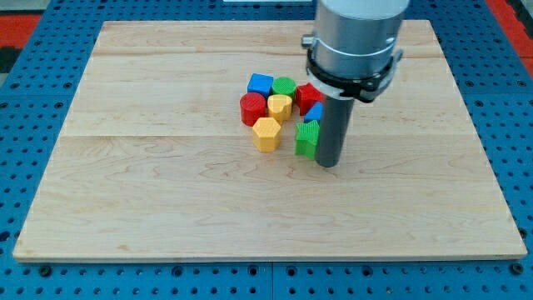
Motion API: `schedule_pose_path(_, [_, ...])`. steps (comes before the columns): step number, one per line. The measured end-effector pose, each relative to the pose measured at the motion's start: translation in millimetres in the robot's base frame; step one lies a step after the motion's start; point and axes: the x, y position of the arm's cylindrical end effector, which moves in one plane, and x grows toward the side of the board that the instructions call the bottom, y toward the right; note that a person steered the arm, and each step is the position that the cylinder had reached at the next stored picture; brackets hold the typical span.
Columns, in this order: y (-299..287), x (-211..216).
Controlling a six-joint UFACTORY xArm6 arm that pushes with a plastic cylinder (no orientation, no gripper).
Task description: Nudge the green star closer to the yellow heart
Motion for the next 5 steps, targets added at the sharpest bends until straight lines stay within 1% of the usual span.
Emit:
schedule_pose_path(2, [-48, -2])
schedule_pose_path(4, [-49, -29])
schedule_pose_path(5, [-55, -29])
